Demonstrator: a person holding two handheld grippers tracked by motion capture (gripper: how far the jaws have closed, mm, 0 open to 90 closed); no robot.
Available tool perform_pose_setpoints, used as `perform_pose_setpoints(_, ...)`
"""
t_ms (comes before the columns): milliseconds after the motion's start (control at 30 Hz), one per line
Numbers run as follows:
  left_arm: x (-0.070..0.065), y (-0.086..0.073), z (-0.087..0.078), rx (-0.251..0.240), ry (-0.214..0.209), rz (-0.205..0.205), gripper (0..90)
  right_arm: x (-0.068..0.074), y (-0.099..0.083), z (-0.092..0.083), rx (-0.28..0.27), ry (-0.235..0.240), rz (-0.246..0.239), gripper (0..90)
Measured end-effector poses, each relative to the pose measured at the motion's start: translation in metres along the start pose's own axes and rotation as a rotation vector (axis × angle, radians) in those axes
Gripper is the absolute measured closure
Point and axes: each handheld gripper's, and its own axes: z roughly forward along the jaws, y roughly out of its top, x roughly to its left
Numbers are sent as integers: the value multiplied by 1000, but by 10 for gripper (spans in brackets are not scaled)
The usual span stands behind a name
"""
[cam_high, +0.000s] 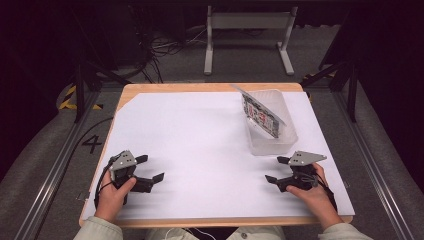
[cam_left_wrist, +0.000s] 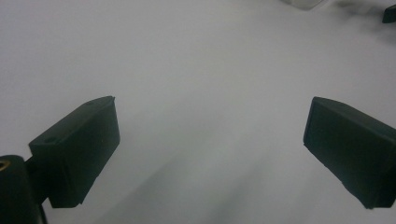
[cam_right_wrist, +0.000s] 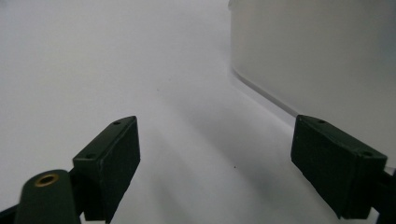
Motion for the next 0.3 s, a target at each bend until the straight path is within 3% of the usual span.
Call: perform_pose_setpoints(300,3,-3,-3,22,16,11,45,-2,0,-2,-13,3,25,180)
